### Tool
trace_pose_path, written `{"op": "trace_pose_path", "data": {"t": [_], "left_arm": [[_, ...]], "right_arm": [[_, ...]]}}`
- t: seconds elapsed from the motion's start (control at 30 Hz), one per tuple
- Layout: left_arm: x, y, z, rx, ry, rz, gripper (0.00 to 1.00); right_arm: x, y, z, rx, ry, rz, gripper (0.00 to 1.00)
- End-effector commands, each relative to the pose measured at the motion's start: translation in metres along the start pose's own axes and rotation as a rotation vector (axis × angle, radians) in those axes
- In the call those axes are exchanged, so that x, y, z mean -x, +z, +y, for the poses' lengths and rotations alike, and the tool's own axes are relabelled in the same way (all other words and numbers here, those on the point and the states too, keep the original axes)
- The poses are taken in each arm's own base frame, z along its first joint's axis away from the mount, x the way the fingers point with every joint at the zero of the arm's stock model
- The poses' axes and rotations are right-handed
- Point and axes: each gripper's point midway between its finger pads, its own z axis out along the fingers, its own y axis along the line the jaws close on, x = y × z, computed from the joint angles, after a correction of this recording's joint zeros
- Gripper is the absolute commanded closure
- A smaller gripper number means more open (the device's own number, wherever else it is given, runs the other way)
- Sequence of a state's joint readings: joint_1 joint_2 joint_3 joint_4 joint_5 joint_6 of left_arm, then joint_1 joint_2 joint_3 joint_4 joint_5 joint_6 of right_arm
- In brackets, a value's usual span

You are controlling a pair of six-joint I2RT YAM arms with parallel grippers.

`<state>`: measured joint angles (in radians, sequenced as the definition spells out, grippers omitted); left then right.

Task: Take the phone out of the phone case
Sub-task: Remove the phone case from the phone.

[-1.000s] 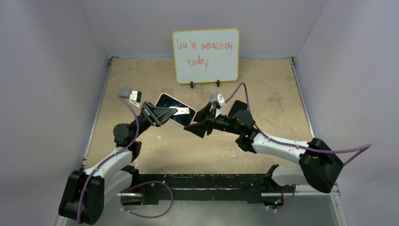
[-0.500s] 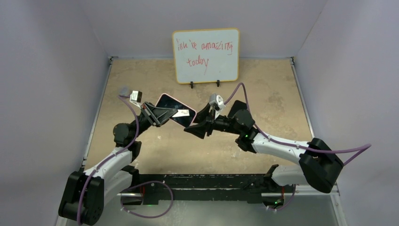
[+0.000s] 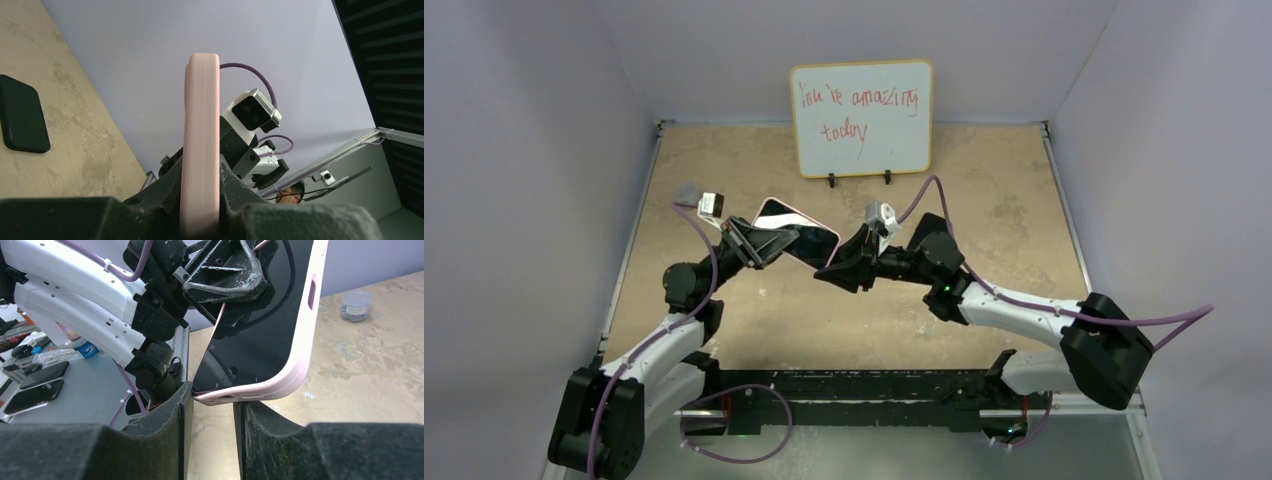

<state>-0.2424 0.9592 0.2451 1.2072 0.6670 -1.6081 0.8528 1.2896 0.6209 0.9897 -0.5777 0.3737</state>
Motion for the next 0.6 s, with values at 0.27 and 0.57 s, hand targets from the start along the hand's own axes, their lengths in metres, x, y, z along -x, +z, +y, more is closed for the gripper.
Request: {"op": "trace_pose_path", "data": {"t": [0.27, 0.57], "left_arm": [[-0.008, 0.003, -0.031, -0.083, 0.023, 0.077, 1.00], [-0.011, 0.002, -0.025, -0.060, 0.020, 0.103, 1.00]], "right_arm": [[0.018, 0.007, -0.010, -0.011, -0.158, -0.042, 0.98], [0.033, -0.002, -0.025, -0.078, -0.148, -0.076, 1.00]]}}
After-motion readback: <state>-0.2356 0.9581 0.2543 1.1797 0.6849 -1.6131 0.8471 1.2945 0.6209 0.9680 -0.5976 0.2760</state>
